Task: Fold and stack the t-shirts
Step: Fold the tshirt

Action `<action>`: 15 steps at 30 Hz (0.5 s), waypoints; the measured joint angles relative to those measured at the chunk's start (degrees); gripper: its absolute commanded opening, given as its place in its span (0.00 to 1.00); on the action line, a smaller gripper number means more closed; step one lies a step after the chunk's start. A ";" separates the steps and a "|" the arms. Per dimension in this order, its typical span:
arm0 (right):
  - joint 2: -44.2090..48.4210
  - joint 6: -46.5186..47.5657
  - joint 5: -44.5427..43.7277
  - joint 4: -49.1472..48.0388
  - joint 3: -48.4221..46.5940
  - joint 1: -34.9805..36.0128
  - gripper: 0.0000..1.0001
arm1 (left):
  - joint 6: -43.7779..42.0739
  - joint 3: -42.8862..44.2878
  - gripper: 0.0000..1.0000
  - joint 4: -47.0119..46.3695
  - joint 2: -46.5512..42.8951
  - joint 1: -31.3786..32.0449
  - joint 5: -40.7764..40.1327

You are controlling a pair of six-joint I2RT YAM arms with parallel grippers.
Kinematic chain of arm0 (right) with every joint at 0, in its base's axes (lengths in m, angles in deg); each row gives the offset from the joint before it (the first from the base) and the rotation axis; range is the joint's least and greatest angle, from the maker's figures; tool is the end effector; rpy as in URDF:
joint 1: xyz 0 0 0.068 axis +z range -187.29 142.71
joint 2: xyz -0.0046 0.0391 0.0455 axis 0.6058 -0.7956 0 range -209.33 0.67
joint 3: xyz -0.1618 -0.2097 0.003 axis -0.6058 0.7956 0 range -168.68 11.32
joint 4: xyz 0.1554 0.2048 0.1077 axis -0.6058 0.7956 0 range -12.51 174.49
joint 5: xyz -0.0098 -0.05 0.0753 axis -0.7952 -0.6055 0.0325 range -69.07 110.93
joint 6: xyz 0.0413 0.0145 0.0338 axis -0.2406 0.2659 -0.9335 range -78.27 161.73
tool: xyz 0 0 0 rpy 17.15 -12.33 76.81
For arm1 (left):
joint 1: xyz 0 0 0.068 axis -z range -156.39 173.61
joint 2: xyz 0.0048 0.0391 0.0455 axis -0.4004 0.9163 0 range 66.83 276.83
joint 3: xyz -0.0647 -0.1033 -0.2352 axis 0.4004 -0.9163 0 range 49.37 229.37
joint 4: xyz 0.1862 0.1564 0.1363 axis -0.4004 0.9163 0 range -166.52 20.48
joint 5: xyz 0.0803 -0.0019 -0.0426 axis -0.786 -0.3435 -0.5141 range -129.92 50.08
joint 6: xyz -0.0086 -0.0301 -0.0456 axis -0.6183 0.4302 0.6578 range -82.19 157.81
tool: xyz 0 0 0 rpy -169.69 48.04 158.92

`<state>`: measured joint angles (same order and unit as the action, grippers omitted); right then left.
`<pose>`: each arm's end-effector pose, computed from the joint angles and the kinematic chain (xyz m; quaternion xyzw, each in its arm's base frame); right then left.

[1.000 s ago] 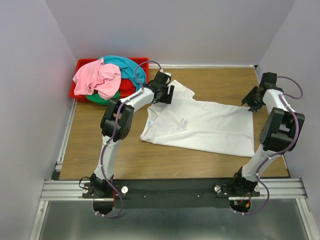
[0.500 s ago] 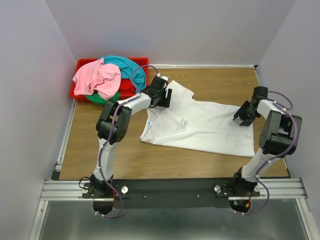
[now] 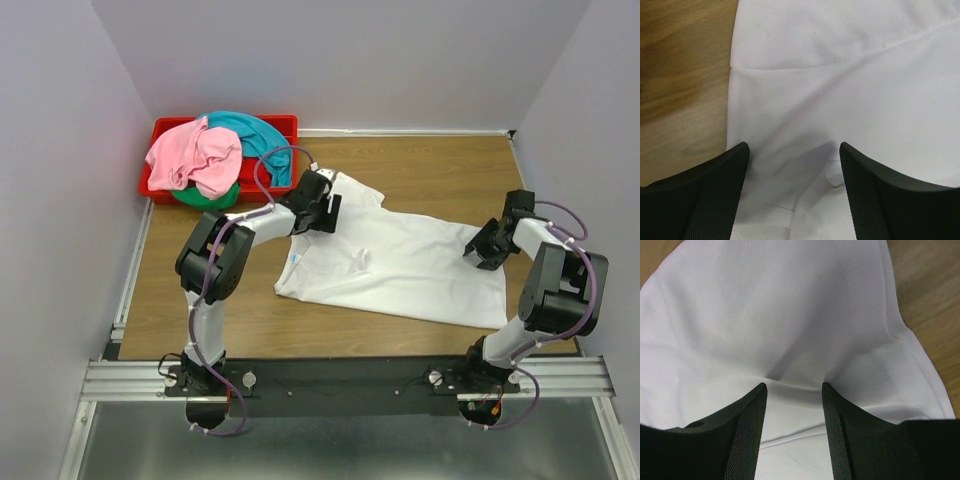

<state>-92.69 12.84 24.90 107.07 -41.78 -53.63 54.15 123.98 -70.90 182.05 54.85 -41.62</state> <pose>0.3013 -0.0857 0.1398 0.3728 0.9106 0.0530 0.1702 0.3813 -0.2300 0.1385 0.1149 0.9207 -0.1378 0.3465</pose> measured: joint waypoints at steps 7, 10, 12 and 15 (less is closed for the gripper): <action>3.61 -0.42 -0.04 3.98 3.37 0.00 0.56 | 0.90 -5.75 0.81 -0.94 -4.17 3.28 0.35; 4.66 -0.50 -0.13 5.25 4.31 0.00 0.56 | 1.70 -8.28 0.81 -1.20 -6.10 4.52 0.46; 5.29 -0.50 -0.44 6.27 4.81 0.00 0.56 | 2.25 -9.33 0.81 -1.20 -6.97 4.90 0.46; 5.97 -0.44 -1.14 7.85 4.83 0.00 0.59 | 2.64 -9.46 0.82 -0.72 -7.32 4.90 0.44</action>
<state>-86.72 12.41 23.77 114.92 -36.95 -53.63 56.80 114.52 -71.62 174.73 59.75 -41.18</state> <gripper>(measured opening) 0.561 0.812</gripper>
